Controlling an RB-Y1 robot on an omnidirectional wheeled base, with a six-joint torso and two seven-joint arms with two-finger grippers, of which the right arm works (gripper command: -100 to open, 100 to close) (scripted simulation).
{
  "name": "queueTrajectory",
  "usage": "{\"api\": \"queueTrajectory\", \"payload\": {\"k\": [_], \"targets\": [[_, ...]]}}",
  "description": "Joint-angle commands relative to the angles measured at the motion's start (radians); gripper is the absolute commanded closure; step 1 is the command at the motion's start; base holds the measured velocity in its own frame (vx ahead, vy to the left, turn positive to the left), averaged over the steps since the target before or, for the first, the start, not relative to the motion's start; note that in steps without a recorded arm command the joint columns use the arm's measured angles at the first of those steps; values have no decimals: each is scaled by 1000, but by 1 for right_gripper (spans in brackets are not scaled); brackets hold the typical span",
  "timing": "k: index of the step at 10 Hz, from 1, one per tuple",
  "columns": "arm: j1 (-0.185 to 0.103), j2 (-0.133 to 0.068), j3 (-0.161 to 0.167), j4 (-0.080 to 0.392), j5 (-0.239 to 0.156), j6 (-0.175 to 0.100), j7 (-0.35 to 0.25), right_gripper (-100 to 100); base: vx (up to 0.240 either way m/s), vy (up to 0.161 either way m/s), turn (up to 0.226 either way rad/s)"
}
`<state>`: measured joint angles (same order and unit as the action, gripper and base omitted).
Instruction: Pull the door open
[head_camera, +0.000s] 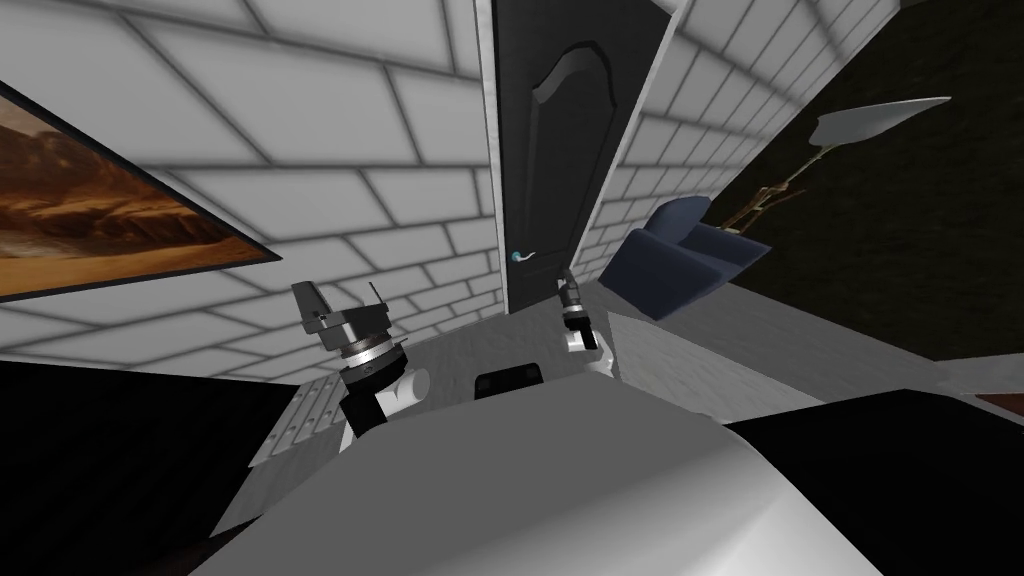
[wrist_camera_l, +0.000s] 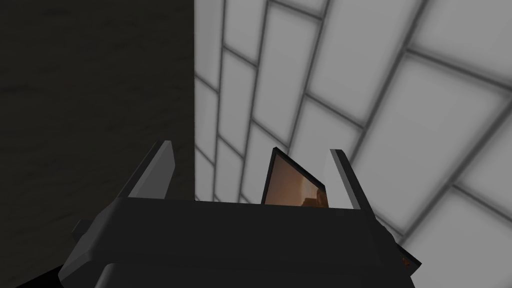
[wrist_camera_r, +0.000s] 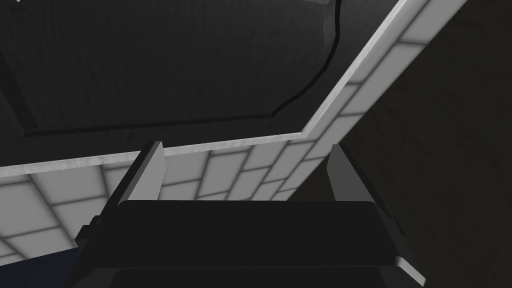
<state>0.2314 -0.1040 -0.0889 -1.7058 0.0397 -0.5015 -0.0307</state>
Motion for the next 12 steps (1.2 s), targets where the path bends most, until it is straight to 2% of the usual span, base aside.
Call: {"api": "queueTrajectory", "payload": {"k": [1,3,4,5,6,7,8,9,10,11,12], "targets": [[-14,-4,-3,40,-3,-8,-1,-100,34,-31,55],[-58,-18,-10,114,-14,-25,-1,-100,52,-41,144],[-58,-18,-10,139,-14,-25,-1,-100,71,-37,66],[-80,-25,-13,164,-19,-34,-2,-100,52,-38,108],[-80,-25,-13,188,-19,-34,-2,-100,37,-33,68],[-102,-32,-17,223,-24,-43,-2,-100,45,-33,106],[-102,-32,-17,238,-24,-43,-2,-100,34,-31,67],[-125,-39,-20,263,-30,-52,-3,-100,38,-28,109],[-125,-39,-20,288,-30,-52,-3,-100,39,-29,73],[-147,-46,-24,318,-35,-61,-3,-100,46,-36,131],[-147,-46,-24,338,-35,-61,-3,-100,42,-36,62]]}}
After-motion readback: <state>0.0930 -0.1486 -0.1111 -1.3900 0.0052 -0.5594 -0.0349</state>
